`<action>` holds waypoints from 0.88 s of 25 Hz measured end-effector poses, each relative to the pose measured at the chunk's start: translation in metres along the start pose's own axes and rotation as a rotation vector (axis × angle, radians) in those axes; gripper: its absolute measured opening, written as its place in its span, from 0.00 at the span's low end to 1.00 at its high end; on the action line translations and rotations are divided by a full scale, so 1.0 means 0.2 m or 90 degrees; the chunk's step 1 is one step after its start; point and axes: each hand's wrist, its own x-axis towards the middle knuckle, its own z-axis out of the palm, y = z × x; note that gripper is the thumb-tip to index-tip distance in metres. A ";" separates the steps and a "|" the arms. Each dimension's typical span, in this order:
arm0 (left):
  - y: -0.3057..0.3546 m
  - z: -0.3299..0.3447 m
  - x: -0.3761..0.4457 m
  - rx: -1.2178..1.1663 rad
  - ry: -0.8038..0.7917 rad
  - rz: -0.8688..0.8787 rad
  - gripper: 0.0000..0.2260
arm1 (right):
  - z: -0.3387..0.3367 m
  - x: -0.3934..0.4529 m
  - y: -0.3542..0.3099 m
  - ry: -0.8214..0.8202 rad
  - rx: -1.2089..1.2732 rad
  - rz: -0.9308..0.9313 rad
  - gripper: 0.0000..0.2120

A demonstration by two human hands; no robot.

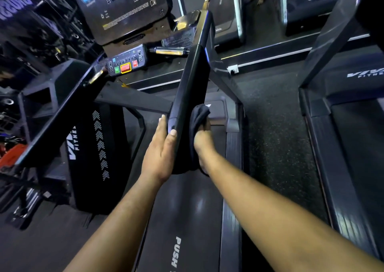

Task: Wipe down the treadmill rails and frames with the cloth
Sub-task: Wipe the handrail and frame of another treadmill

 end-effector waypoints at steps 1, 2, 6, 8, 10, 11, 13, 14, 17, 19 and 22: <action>0.00 0.00 0.00 0.005 -0.001 0.013 0.37 | 0.01 -0.05 -0.01 0.017 0.000 -0.037 0.27; -0.01 0.00 0.01 0.007 -0.002 0.025 0.37 | 0.02 -0.13 0.00 0.028 -0.015 -0.086 0.29; -0.06 0.01 0.03 -0.006 0.006 0.038 0.37 | 0.00 -0.39 0.07 -0.060 -0.157 -0.286 0.34; -0.06 0.00 0.05 0.002 0.002 0.052 0.36 | 0.02 -0.22 -0.04 -0.060 -0.264 -0.341 0.36; -0.05 0.00 0.05 0.027 -0.015 0.036 0.38 | 0.07 0.03 -0.18 -0.038 -0.353 -0.368 0.36; -0.04 0.00 0.05 0.039 -0.021 0.025 0.39 | 0.08 0.14 -0.25 -0.027 -0.378 -0.364 0.34; -0.01 0.00 0.04 0.046 -0.020 0.006 0.40 | 0.09 0.19 -0.29 -0.021 -0.389 -0.330 0.29; 0.00 0.00 0.04 0.035 -0.012 -0.011 0.41 | 0.09 0.10 -0.24 -0.028 -0.371 -0.336 0.28; -0.01 0.00 0.03 -0.021 0.031 -0.042 0.43 | 0.05 -0.28 0.00 -0.098 -0.299 -0.387 0.32; -0.01 0.00 0.03 0.001 0.034 -0.031 0.43 | 0.05 -0.23 -0.01 -0.083 -0.298 -0.375 0.34; 0.00 0.00 0.03 0.089 0.002 -0.011 0.41 | 0.11 0.18 -0.27 -0.026 -0.354 -0.340 0.29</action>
